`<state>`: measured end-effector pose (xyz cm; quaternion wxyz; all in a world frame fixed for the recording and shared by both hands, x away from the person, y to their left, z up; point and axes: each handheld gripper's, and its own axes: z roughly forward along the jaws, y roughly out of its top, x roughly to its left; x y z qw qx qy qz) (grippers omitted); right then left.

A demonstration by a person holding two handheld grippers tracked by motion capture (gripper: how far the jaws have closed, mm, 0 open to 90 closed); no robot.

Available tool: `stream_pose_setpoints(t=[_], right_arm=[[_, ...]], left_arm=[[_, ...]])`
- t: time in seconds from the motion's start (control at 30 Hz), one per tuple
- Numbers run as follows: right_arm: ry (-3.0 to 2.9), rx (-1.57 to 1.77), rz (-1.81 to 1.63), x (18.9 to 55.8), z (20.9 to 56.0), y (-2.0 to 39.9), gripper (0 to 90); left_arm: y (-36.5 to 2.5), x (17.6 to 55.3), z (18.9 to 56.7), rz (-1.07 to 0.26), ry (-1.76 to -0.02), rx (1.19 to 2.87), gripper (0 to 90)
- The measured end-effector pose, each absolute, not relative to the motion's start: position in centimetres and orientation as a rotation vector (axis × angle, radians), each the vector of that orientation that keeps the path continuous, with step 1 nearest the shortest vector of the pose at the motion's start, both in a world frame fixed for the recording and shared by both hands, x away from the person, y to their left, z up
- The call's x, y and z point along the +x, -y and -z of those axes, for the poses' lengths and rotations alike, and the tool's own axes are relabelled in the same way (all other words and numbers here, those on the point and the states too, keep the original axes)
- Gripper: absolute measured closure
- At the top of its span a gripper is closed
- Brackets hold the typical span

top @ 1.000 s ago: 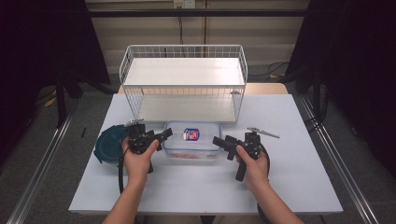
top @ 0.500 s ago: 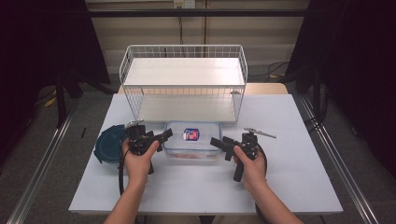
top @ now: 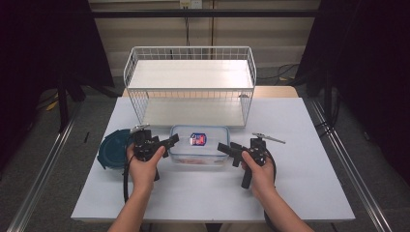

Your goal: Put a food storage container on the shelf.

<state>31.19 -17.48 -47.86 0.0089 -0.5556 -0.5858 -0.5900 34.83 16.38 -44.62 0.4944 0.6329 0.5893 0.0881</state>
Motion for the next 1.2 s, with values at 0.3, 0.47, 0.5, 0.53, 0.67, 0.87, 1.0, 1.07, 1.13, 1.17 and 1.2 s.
stream_pose_setpoints(t=[0.3, 0.47, 0.5, 0.53, 0.67, 0.87, 1.0, 1.07, 1.13, 1.17, 1.2], right_arm=[[1.824, -1.736, 1.836, 31.1, 47.8, 17.5, 21.7], [1.825, -1.746, 1.838, 31.1, 47.8, 17.6, 24.9], [1.821, -1.752, 1.836, 31.1, 47.8, 17.6, 26.1], [1.823, -1.752, 1.832, 31.1, 47.8, 17.6, 26.7], [1.815, -1.753, 1.834, 31.1, 47.8, 17.7, 26.9], [1.813, -1.752, 1.835, 31.1, 47.8, 17.7, 26.9], [1.818, -1.752, 1.835, 31.1, 47.8, 17.6, 26.8], [1.813, -1.754, 1.832, 31.1, 47.8, 17.7, 26.9], [1.816, -1.752, 1.833, 31.0, 47.8, 17.7, 26.9], [1.814, -1.754, 1.832, 31.0, 47.9, 17.7, 27.0], [1.815, -1.755, 1.831, 31.0, 47.9, 17.7, 27.3]], left_arm=[[-16.2, 34.6, 44.4, -0.220, -1.415, 1.552, 17.5], [-16.0, 34.5, 44.3, -0.177, -1.408, 1.550, 21.7], [-15.9, 34.5, 44.3, -0.202, -1.409, 1.571, 22.6], [-15.8, 34.5, 44.4, -0.211, -1.411, 1.576, 23.8], [-15.9, 34.5, 44.3, -0.149, -1.411, 1.543, 25.6], [-15.6, 34.6, 44.5, -0.097, -1.423, 1.549, 31.2], [-15.6, 34.7, 44.8, -0.093, -1.442, 1.536, 33.0], [-15.8, 34.8, 44.9, -0.069, -1.431, 1.546, 33.6], [-15.5, 34.9, 45.0, -0.054, -1.440, 1.535, 34.0], [-15.6, 34.9, 45.0, -0.055, -1.434, 1.553, 35.7], [-15.4, 34.8, 45.0, -0.066, -1.441, 1.539, 36.1]])
